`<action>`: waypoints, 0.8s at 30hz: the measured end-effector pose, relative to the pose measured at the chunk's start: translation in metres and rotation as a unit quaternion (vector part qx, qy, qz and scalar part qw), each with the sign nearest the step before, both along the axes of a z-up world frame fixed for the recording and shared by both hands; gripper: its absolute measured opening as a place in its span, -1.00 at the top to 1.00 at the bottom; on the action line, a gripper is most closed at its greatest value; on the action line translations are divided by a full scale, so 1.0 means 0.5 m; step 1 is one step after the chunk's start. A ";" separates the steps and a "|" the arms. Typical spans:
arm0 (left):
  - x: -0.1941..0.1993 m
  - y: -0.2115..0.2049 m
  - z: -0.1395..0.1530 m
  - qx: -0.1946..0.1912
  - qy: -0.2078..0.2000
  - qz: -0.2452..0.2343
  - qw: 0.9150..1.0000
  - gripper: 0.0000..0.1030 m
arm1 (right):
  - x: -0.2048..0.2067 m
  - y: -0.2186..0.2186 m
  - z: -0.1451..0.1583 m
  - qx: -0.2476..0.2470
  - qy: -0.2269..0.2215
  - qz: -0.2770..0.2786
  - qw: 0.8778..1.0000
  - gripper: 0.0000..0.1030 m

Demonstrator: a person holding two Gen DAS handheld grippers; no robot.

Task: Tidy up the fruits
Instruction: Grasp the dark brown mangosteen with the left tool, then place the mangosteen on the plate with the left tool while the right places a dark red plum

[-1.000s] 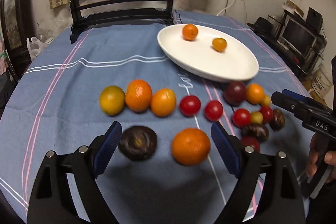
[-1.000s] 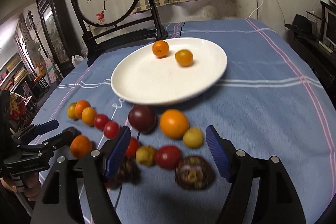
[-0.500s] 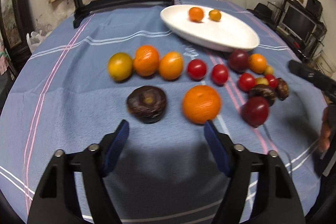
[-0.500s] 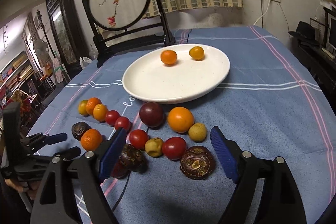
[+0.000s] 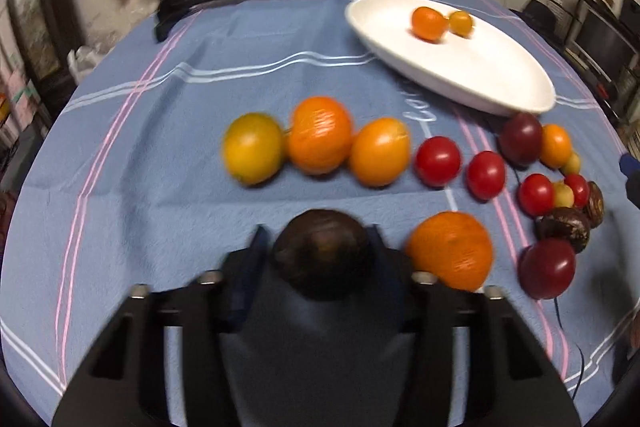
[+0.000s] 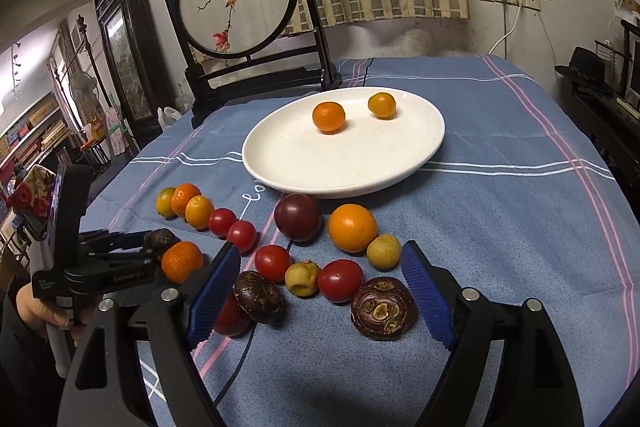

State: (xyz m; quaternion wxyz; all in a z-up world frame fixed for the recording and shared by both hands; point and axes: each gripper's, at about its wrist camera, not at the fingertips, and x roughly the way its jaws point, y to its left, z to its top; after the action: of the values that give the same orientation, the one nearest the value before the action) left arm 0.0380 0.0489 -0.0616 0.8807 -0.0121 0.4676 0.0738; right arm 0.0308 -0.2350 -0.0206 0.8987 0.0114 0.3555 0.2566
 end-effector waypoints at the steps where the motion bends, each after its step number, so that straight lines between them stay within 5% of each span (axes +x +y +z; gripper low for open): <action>1: -0.001 -0.004 0.000 0.007 -0.003 0.000 1.000 0.13 | 0.001 -0.002 -0.001 0.000 0.002 -0.001 1.000 -0.62; 6: -0.022 0.000 0.005 0.001 -0.014 0.006 1.000 0.14 | -0.006 0.001 -0.011 0.007 0.029 0.016 0.999 -0.62; 15: -0.059 -0.008 0.030 -0.024 -0.047 -0.003 0.999 0.14 | -0.072 0.079 -0.047 -0.056 0.083 0.077 0.992 -0.60; 21: -0.061 0.009 0.024 -0.055 -0.046 0.002 0.997 0.14 | -0.073 0.150 -0.072 -0.084 0.115 0.086 0.986 -0.16; 24: -0.060 0.019 0.021 -0.063 -0.047 0.006 0.997 0.14 | -0.066 0.171 -0.076 -0.090 0.117 0.060 0.987 -0.15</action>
State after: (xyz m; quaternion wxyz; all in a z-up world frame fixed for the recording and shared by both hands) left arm 0.0082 0.0584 -0.0509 0.8986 -0.0742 0.4297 0.0491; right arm -0.0020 -0.1493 -0.0586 0.8310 -0.0610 0.4801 0.2741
